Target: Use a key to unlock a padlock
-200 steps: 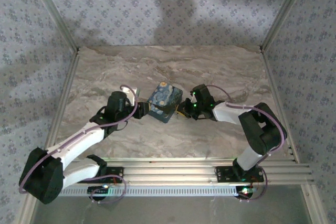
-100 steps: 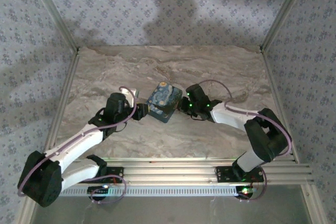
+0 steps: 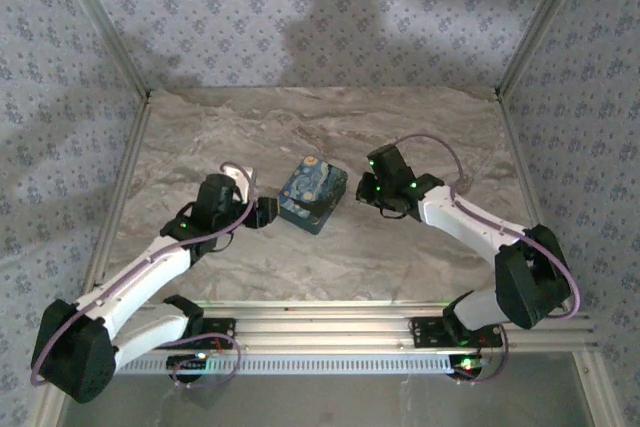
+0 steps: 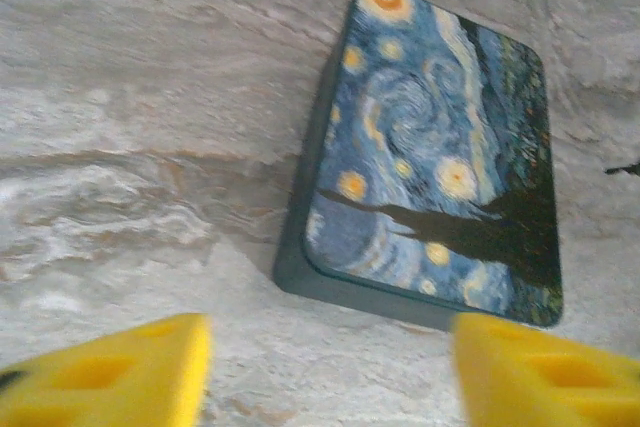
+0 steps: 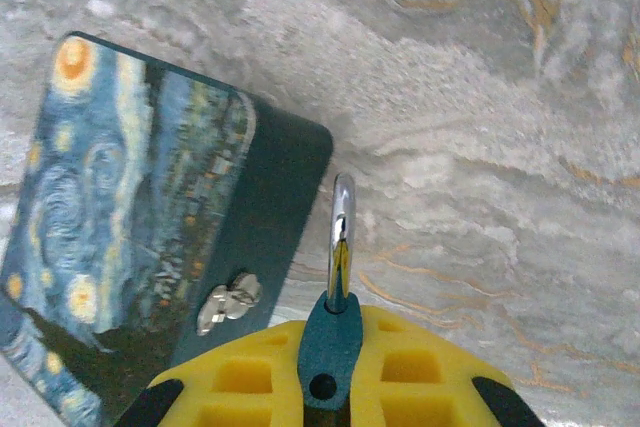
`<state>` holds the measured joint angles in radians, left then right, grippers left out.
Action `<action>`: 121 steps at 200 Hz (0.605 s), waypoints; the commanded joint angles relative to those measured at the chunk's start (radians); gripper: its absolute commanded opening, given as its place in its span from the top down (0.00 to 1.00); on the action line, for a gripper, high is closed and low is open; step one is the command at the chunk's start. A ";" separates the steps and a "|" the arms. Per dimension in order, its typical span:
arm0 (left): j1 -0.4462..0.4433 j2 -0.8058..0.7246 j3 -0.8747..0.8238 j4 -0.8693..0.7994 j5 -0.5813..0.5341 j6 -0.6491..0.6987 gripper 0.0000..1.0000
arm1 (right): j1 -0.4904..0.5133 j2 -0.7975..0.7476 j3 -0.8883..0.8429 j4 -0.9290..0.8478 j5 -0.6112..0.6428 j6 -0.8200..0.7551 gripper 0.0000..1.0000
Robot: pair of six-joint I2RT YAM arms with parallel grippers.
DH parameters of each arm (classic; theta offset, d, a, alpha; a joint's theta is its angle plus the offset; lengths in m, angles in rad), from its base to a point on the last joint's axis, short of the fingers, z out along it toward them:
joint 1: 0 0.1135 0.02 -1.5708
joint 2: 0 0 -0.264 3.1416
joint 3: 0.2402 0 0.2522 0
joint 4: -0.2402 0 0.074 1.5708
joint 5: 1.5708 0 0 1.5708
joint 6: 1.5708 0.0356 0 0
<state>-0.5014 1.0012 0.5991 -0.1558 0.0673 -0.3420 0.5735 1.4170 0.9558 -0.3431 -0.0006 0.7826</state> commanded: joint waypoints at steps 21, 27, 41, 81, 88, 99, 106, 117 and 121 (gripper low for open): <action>0.057 -0.041 0.080 -0.150 -0.107 0.031 0.02 | -0.077 0.082 0.097 -0.125 -0.109 -0.137 1.00; 0.064 -0.045 0.086 -0.161 -0.108 0.035 0.02 | -0.097 0.103 0.113 -0.139 -0.133 -0.147 1.00; 0.078 -0.053 0.091 -0.182 -0.107 0.042 0.02 | -0.146 0.163 0.163 -0.179 -0.201 -0.223 1.00; 0.104 -0.049 0.093 -0.194 -0.075 0.050 0.02 | -0.226 0.338 0.339 -0.307 -0.219 -0.391 1.00; 0.104 -0.046 0.094 -0.195 -0.068 0.049 0.02 | -0.244 0.363 0.354 -0.315 -0.230 -0.414 1.00; 0.105 -0.043 0.096 -0.195 -0.062 0.049 0.02 | -0.285 0.410 0.373 -0.332 -0.254 -0.451 1.00; 0.106 -0.042 0.097 -0.197 -0.058 0.049 0.02 | -0.312 0.439 0.382 -0.343 -0.266 -0.473 1.00; 0.106 -0.042 0.095 -0.198 -0.057 0.055 0.02 | -0.351 0.482 0.398 -0.370 -0.273 -0.503 1.00; 0.106 -0.042 0.094 -0.199 -0.057 0.055 0.02 | -0.363 0.496 0.403 -0.382 -0.274 -0.517 1.00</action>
<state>-0.4030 0.9592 0.6594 -0.3305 -0.0093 -0.3073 0.2920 1.8297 1.3190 -0.6060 -0.2314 0.3965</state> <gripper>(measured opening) 0.979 0.108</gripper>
